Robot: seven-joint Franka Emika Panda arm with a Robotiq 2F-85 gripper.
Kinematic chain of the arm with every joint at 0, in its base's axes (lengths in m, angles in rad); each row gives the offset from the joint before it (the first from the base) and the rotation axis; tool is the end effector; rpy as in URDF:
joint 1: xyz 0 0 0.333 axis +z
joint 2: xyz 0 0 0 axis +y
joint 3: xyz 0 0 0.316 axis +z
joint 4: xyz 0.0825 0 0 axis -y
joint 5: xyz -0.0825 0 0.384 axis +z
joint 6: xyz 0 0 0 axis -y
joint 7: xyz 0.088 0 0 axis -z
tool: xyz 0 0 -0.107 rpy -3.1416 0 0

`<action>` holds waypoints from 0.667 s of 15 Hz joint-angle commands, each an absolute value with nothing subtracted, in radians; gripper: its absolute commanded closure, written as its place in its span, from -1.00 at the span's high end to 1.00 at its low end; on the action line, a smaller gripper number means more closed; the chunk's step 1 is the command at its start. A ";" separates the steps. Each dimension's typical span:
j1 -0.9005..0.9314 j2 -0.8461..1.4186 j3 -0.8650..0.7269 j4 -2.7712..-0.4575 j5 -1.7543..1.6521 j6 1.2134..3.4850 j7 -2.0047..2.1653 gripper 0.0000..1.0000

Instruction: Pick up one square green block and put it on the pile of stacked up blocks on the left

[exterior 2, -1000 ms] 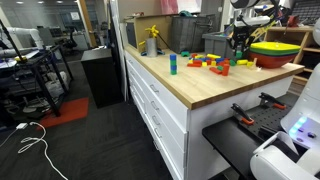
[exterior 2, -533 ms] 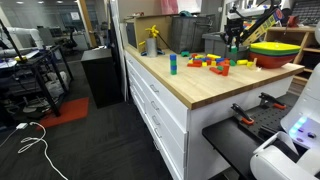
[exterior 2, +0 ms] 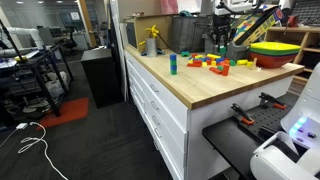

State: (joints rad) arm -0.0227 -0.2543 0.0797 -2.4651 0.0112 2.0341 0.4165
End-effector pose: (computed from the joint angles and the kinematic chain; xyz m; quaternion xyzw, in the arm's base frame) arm 0.4248 0.0246 0.3753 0.9791 -0.1831 -0.0849 0.0257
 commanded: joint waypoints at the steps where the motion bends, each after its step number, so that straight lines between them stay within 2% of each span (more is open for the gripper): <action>1: 0.015 -0.236 0.102 -2.403 0.078 1.966 0.444 -0.83; 8: 0.057 -0.185 0.127 -2.302 0.212 1.921 0.498 -0.83; 9: 0.056 -0.218 0.126 -2.352 0.180 1.964 0.466 -0.33; 10: 0.059 -0.209 0.127 -2.340 0.189 1.960 0.476 -0.33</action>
State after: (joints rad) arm 0.0588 -0.2091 0.1272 -2.3410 0.1893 1.9611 0.4764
